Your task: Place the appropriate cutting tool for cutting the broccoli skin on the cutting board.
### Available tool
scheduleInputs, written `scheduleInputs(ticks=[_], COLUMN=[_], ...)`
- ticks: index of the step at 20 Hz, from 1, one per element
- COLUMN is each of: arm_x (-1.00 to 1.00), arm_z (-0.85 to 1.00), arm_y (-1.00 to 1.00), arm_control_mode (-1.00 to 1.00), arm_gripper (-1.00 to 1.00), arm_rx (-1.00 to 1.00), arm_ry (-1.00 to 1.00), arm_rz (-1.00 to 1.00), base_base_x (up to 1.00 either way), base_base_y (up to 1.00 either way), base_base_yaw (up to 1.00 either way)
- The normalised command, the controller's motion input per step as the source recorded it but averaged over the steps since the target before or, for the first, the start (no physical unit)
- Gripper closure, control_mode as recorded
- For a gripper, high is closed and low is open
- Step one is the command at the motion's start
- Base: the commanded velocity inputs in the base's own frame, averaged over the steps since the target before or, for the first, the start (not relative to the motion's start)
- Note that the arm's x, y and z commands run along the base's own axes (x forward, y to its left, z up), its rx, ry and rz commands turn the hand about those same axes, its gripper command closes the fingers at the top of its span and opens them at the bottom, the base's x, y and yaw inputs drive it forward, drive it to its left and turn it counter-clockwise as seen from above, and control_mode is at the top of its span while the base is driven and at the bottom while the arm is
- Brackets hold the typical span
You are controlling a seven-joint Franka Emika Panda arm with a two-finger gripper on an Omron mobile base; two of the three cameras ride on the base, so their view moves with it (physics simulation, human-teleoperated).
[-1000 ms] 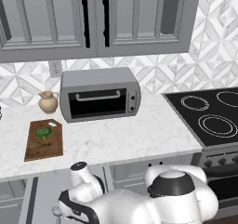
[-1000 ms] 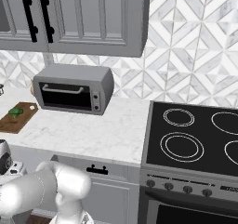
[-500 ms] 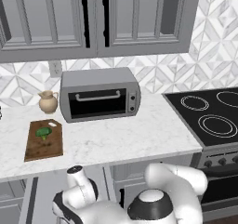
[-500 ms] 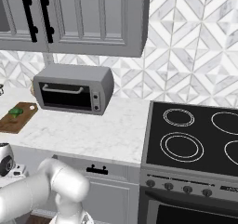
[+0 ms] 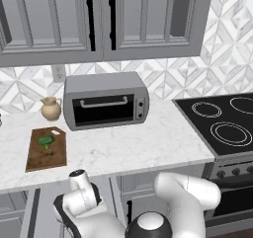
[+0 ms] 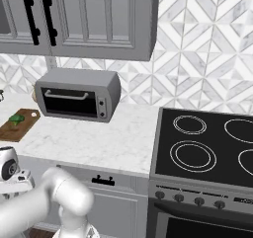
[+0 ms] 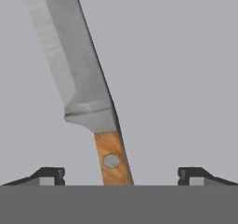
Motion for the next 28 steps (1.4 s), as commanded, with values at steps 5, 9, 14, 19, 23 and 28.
scheduleInputs(ticks=[5,9,14,19,23,28], arm_x=[-0.68,-0.79,-0.67,-0.72,-0.45,-0.2], arm_z=[-0.1,0.0,0.75,1.0,1.0,1.0], arm_y=[0.0,-0.04,-0.11,-0.01,0.05,0.0], arm_control_mode=[-1.0,-1.0,-1.0,-1.0,-1.0,-1.0], arm_gripper=[1.0,1.0,1.0,1.0,1.0,1.0], arm_rx=[0.0,0.0,-0.05,-0.1,-0.04,0.0], arm_ry=[0.0,0.0,-0.1,-0.07,0.0,0.01], arm_rz=[-0.06,-0.04,0.0,0.05,0.22,0.27], base_base_x=[0.0,0.0,0.0,0.0,0.0,0.0], base_base_y=[0.0,0.0,0.0,0.0,0.0,0.0], base_base_yaw=[0.0,0.0,0.0,0.0,0.0,0.0])
